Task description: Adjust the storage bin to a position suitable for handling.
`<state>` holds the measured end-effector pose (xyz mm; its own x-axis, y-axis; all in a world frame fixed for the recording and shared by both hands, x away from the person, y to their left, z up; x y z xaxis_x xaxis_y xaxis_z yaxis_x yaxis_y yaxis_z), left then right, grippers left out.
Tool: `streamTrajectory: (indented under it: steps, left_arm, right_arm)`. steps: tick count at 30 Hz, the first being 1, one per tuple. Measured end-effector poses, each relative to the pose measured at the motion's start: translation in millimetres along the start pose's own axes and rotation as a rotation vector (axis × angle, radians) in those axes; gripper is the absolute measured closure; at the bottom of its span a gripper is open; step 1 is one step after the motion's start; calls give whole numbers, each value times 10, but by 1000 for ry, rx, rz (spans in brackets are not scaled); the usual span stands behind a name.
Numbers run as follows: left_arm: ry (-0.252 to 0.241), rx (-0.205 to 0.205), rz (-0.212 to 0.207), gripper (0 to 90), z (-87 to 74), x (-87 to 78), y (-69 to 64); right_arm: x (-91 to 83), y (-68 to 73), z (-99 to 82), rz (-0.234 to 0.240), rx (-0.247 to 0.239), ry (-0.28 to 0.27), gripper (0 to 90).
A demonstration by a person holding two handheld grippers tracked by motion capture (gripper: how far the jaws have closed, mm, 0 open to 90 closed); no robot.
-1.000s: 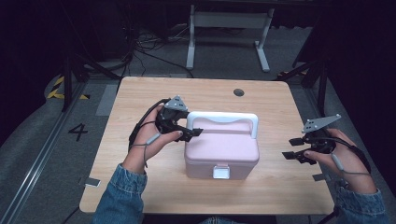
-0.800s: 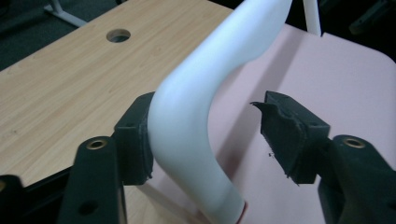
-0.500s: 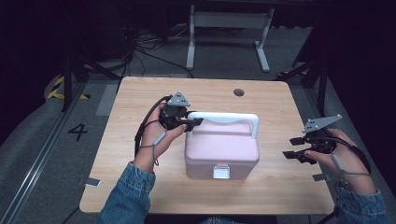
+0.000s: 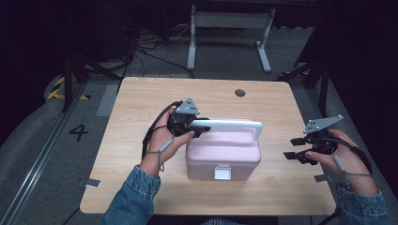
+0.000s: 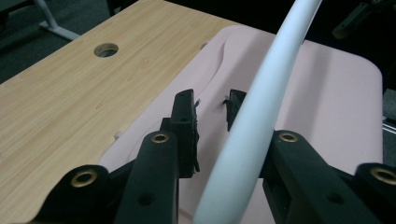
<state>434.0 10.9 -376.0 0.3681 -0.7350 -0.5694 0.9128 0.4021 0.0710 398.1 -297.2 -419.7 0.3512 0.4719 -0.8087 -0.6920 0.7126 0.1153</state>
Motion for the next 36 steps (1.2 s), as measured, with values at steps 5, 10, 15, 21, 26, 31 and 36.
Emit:
streamTrajectory:
  steps: [5, 10, 15, 21, 26, 31, 36]
  left_arm:
    - [-10, -8, 28, 741, 20, -33, 24]
    - [-9, -10, 50, 749, 86, -77, 72]
    - [-7, -17, 61, 751, 156, -99, 153]
    - [-25, -42, 68, 748, 216, -88, 263]
    - [-50, -80, 87, 743, 278, -68, 391]
    - [-62, -103, 94, 742, 301, -56, 501]
    - [-70, -130, 94, 742, 322, -44, 601]
  right_arm:
    - [-2, -34, -9, -7, 0, -3, 376]
    - [-8, -17, -1, -4, 2, -4, 376]
    - [-21, 38, 23, 29, -12, -20, 375]
    - [-65, 139, 82, 80, -25, -70, 376]
    - [-83, 182, 109, 83, -31, -91, 377]
    - [-94, 192, 132, 76, -36, -113, 381]
    - [-110, 207, 138, 64, -28, -142, 428]
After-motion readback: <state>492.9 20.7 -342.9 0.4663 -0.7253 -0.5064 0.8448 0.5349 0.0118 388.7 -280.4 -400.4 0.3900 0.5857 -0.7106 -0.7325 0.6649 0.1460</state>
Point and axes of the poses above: each handheld gripper's, and its own axes: x roughly forward along the jaws, z roughly out of its top, y roughly to its left, the point moved 9 cm from there along x, roughly forward along the jaws, and after that the axes turned 8 degrees about x, right-handed, at the moved point
